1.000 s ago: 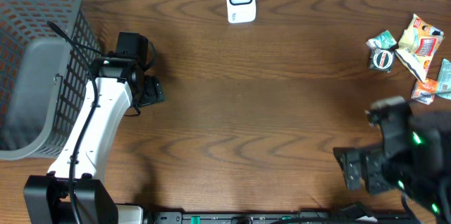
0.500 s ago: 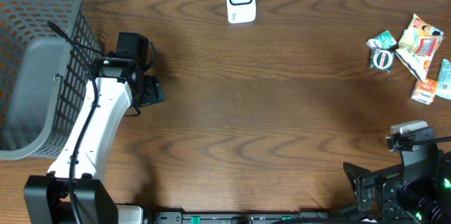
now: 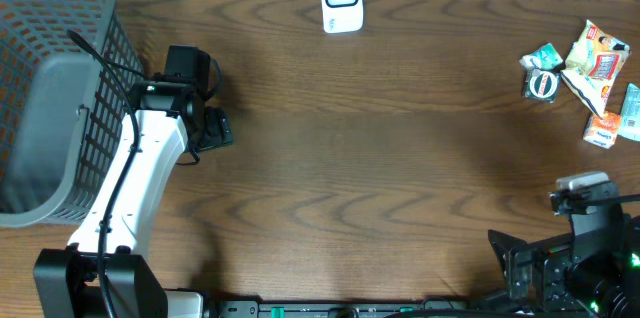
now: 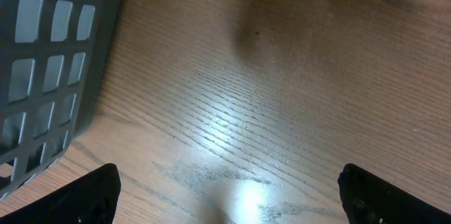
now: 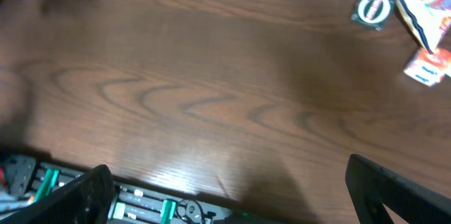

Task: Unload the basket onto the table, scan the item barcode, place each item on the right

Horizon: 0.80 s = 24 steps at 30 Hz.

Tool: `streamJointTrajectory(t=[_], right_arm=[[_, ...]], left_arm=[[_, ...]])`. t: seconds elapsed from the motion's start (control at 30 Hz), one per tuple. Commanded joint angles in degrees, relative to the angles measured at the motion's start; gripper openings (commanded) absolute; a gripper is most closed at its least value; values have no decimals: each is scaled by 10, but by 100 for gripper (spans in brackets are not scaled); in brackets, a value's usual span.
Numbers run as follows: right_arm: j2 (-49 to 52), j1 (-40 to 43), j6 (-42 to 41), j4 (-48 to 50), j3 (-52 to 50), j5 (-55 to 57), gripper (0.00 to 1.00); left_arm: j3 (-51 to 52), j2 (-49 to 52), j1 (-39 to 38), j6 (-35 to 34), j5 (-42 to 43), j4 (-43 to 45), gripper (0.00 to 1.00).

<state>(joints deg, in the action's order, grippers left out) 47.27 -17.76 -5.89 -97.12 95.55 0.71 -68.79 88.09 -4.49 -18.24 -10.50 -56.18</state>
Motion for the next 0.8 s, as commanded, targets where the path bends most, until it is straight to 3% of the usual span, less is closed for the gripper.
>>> streamJointTrajectory(t=[0.0, 0.27, 0.4, 0.47, 0.77], right_arm=[[-12, 35, -7, -1, -3, -2, 99], [-50, 106, -3, 4, -3, 5, 99], [-81, 134, 12, 69, -19, 7, 99], [-116, 147, 37, 152, -70, 6, 99], [-239, 175, 70, 361, -330, -25, 99]], left_arm=[[2, 0, 2, -7, -5, -2, 98], [2, 0, 2, -7, -5, -2, 98], [2, 0, 2, -7, -5, -2, 98], [2, 0, 2, -7, -5, -2, 98], [2, 0, 2, -8, -5, -2, 98]])
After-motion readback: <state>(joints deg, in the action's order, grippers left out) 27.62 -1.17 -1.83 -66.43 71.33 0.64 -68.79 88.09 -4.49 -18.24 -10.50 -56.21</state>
